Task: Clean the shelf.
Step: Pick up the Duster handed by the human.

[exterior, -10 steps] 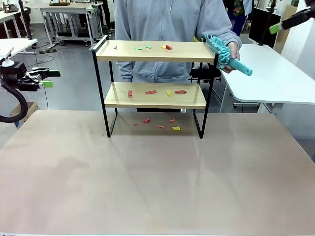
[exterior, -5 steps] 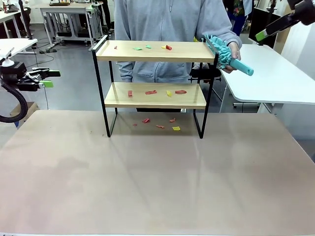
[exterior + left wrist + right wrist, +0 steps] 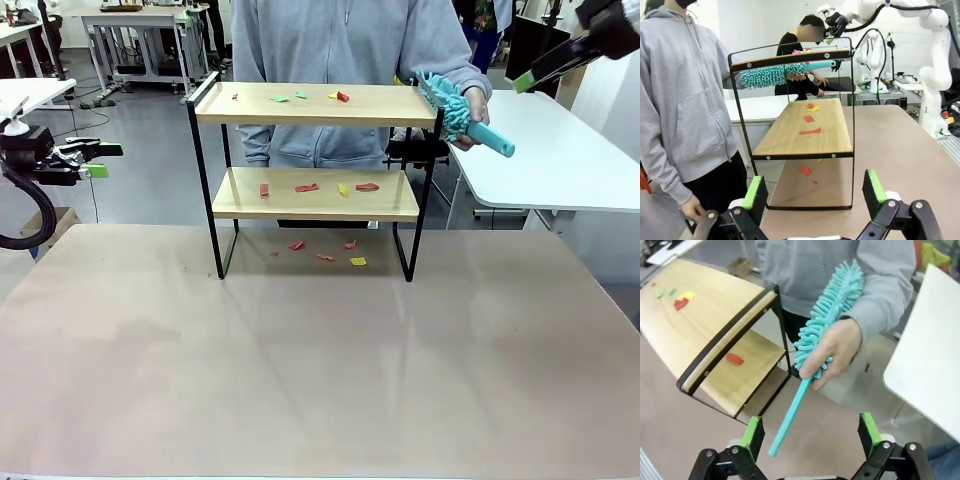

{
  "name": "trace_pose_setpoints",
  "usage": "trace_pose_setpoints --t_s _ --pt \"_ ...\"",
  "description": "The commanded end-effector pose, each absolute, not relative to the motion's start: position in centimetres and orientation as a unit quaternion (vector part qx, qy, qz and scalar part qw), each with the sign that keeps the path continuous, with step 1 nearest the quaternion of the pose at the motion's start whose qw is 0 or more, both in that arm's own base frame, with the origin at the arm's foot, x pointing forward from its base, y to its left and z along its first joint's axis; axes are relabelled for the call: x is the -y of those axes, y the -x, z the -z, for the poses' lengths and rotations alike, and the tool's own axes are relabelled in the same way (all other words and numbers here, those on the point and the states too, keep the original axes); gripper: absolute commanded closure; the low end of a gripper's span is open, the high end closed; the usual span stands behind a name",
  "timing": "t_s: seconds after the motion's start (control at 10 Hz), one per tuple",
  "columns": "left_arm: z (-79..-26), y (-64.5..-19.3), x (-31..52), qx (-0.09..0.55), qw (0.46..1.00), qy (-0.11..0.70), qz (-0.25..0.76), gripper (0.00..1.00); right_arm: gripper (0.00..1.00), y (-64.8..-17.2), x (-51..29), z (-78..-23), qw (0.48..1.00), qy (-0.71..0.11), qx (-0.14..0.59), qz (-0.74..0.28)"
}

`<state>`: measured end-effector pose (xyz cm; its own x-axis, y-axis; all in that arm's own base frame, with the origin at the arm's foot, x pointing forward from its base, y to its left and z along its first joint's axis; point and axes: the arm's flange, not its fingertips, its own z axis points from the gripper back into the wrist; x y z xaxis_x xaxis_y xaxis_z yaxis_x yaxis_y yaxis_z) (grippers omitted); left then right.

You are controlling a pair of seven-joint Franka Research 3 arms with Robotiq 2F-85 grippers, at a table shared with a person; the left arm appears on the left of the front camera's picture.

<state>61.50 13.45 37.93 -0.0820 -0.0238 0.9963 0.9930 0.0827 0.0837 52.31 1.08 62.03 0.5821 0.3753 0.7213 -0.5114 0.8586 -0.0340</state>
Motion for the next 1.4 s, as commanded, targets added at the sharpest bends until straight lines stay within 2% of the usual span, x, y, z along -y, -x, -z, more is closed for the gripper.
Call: trace_pose_setpoints --t_s 0.0,0.5,1.2,1.3 --pt "-38.2 -61.4 -13.5 0.537 0.501 0.448 0.510 0.00 0.00 -50.6 -4.6 -61.5 0.916 -0.043 0.351 -0.190" --pt "-38.2 -61.4 -13.5 0.537 0.501 0.448 0.510 0.00 0.00 -50.0 -6.9 -58.0 0.929 -0.046 0.332 -0.158" --pt "-38.2 -61.4 -13.5 0.537 0.501 0.448 0.510 0.00 0.00 -52.2 -7.8 -54.9 0.941 -0.028 0.310 -0.136" --pt "-38.2 -61.4 -13.5 0.537 0.501 0.448 0.510 0.00 0.60 -52.3 -7.8 -54.8 0.941 -0.029 0.308 -0.134"
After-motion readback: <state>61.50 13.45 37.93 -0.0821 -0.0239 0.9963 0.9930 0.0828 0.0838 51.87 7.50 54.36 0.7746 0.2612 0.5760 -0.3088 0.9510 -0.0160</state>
